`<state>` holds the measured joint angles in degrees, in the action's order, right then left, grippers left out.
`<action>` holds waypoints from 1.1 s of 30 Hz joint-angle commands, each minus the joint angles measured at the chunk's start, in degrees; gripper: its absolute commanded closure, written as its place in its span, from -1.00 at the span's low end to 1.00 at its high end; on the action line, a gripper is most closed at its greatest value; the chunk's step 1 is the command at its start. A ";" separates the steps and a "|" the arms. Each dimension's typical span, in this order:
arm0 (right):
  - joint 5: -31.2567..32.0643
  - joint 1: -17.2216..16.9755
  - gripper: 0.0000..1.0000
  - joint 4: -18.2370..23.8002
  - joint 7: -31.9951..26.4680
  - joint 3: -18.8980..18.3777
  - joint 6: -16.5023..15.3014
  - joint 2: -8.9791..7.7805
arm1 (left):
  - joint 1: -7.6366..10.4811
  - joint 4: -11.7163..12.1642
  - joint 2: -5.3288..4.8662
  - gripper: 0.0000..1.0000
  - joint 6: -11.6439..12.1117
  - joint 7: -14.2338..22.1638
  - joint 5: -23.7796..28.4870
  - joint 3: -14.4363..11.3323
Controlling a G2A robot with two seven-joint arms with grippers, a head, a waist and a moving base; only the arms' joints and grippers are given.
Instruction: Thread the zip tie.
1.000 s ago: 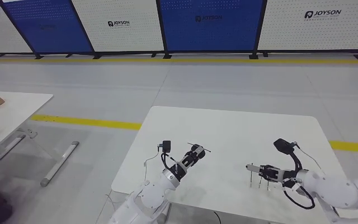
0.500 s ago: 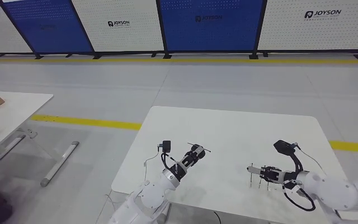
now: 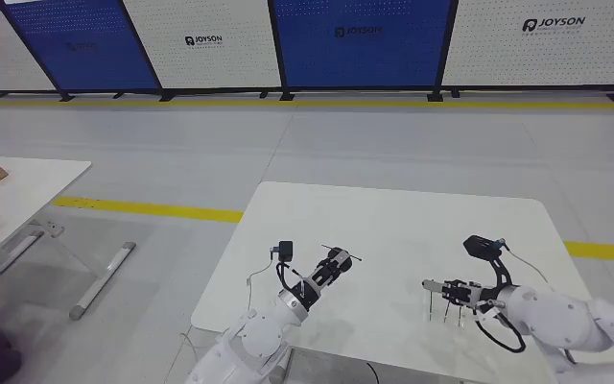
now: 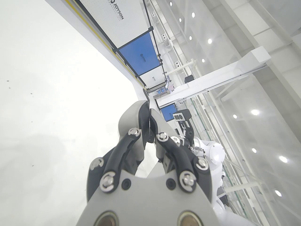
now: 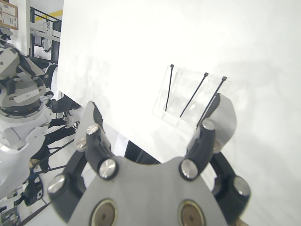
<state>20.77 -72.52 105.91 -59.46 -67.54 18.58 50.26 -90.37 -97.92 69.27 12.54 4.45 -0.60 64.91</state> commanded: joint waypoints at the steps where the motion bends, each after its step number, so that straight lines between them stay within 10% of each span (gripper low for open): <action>1: 0.01 0.00 -1.00 0.00 0.00 0.00 0.00 0.00 | 0.00 0.00 0.00 1.00 0.00 0.00 0.00 0.00; 15: 8.99 5.07 -1.00 -1.22 -14.17 0.79 0.90 1.39 | 0.00 0.00 0.00 1.00 0.00 0.00 0.00 0.00; 33: 3.35 2.65 -1.00 -0.08 -12.57 -1.64 -4.65 1.14 | 0.00 0.00 0.00 1.00 0.00 0.00 0.00 0.00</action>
<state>24.23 -69.73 105.67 -71.98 -68.92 13.95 51.45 -90.37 -97.92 69.27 12.54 4.45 -0.60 64.91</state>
